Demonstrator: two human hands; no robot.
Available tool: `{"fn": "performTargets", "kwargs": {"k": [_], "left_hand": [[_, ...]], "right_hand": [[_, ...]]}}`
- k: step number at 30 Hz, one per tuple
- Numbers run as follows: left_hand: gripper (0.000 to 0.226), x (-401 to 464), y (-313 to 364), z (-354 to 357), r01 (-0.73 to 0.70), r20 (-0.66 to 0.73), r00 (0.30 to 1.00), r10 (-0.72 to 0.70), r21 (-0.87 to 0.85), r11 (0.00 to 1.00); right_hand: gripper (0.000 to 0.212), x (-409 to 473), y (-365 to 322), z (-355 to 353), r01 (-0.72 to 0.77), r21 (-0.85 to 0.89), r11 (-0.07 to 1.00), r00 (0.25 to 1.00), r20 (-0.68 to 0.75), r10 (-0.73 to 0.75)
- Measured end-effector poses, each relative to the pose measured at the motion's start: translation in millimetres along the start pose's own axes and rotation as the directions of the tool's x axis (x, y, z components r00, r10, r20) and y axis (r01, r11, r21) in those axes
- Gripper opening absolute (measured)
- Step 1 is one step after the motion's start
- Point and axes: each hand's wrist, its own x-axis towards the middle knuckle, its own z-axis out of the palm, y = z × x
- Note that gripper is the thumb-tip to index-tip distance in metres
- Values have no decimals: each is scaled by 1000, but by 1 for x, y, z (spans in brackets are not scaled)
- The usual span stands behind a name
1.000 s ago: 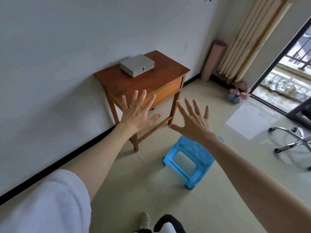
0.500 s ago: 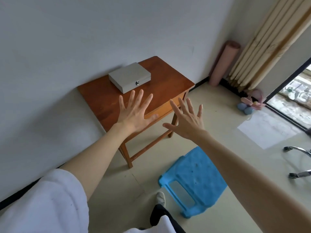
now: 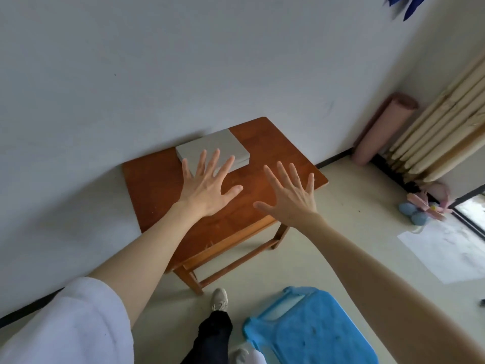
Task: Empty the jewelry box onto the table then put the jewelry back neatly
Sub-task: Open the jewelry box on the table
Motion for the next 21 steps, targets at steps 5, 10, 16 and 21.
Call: {"fn": "performTargets", "kwargs": {"k": [5, 10, 16, 21], "left_hand": [[74, 58, -34, 14, 26, 32, 999, -25, -27, 999], [77, 112, -71, 22, 48, 54, 997, -48, 0, 999], [80, 145, -83, 38, 54, 102, 993, -52, -20, 998], [79, 157, -93, 56, 128, 149, 981, -122, -30, 991]], "right_hand": [[89, 72, -2, 10, 1, -4, 1000, 1000, 15, 0], [89, 133, -12, 16, 3, -17, 1000, 1000, 27, -2], [89, 180, -9, 24, 20, -43, 999, 997, 77, -17], [89, 214, -8, 34, 91, -53, 994, 986, 143, -83]]}}
